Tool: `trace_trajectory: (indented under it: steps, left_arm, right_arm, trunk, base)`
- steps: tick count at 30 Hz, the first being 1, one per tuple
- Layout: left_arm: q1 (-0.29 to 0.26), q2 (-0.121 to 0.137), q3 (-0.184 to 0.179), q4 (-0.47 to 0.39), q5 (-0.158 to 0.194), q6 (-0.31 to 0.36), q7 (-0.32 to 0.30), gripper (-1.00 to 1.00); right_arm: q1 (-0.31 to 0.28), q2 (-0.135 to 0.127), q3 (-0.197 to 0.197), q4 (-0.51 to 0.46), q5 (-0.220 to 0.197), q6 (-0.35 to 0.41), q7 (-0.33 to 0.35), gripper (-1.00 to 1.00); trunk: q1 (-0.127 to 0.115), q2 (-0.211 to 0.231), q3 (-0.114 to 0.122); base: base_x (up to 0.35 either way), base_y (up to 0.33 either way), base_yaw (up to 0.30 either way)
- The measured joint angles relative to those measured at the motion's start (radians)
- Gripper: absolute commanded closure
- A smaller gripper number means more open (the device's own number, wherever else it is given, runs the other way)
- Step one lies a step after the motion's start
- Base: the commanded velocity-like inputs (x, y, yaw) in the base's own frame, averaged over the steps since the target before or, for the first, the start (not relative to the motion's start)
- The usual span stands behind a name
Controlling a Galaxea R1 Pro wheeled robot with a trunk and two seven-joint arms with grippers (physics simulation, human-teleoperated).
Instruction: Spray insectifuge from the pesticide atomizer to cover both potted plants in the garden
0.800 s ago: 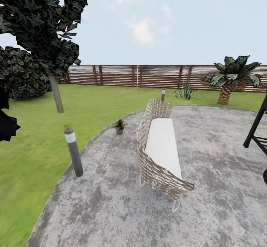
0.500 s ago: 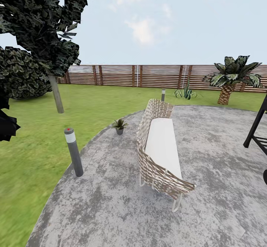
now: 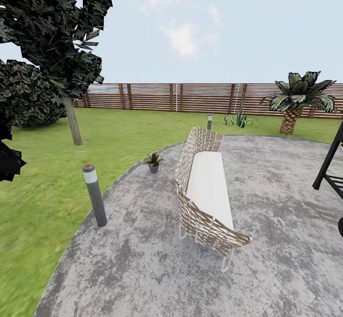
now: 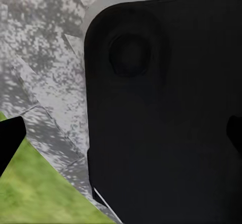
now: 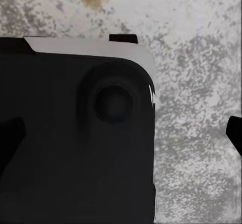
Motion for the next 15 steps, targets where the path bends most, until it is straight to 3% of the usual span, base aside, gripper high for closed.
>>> trace_trajectory:
  steps: [10, 11, 12, 13, 15]
  left_arm:
    - [-0.008, 0.004, -0.002, -0.056, -0.005, -0.004, -0.006, -1.00]
    - [-0.007, 0.004, -0.002, -0.129, -0.006, -0.004, -0.006, -1.00]
    - [-0.011, 0.004, -0.002, -0.273, -0.006, -0.004, -0.006, -1.00]
    - [-0.008, 0.004, -0.002, -0.295, -0.007, -0.004, -0.006, -1.00]
    - [-0.009, 0.004, -0.002, -0.342, -0.006, -0.004, -0.006, -1.00]
  right_arm:
    - [-0.001, -0.056, -0.006, -0.056, -0.004, -0.056, 0.000, -1.00]
    - [-0.001, -0.089, -0.010, -0.118, -0.004, -0.087, 0.000, -1.00]
    - [-0.001, -0.092, -0.015, -0.260, -0.006, -0.089, 0.000, -1.00]
    - [-0.002, -0.092, -0.017, -0.429, -0.006, -0.090, 0.000, -1.00]
    - [-0.001, -0.091, -0.028, -0.466, -0.007, -0.104, 0.001, -1.00]
  trunk:
    - [0.000, 0.000, 0.000]
    - [0.000, 0.000, 0.000]
    - [0.000, 0.000, 0.000]
    - [0.000, 0.000, 0.000]
    - [0.000, 0.000, 0.000]
  base:
    - [0.000, 0.000, 0.000]
    - [0.000, 0.000, 0.000]
    - [0.000, 0.000, 0.000]
    - [0.000, 0.000, 0.000]
    - [0.000, 0.000, 0.000]
